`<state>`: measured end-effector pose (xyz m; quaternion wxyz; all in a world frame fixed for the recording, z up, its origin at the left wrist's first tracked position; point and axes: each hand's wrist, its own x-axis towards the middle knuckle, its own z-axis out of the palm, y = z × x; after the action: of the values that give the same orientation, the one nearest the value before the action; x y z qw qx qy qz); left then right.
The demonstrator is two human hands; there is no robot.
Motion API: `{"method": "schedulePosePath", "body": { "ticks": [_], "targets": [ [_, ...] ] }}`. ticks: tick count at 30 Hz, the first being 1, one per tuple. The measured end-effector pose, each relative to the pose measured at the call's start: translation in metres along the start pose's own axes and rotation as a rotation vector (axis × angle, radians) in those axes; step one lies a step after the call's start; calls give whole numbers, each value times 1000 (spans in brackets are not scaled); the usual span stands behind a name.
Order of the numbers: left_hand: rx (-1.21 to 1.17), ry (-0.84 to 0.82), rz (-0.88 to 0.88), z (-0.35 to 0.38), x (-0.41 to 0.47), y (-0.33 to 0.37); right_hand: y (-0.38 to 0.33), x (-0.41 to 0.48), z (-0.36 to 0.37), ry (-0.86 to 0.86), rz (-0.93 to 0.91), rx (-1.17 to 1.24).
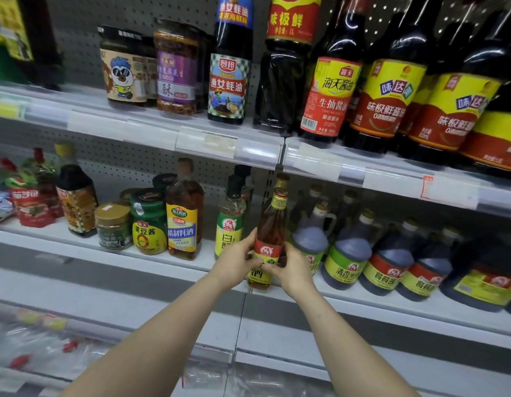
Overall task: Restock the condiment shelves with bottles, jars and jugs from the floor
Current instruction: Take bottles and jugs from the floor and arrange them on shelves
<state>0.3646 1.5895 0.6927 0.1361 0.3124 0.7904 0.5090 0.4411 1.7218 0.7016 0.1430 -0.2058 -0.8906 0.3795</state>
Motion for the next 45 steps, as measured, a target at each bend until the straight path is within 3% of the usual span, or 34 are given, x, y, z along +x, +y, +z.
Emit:
{"method": "schedulePosePath", "body": {
  "ticks": [12, 22, 45],
  "targets": [
    [358, -2, -51, 13, 13, -7, 3, 7, 3, -33, 15, -36],
    [346, -32, -61, 16, 28, -17, 11, 15, 8, -105, 56, -92],
    [368, 21, -123, 18, 62, -28, 8, 51, 23, -85, 170, -91]
  ]
}}
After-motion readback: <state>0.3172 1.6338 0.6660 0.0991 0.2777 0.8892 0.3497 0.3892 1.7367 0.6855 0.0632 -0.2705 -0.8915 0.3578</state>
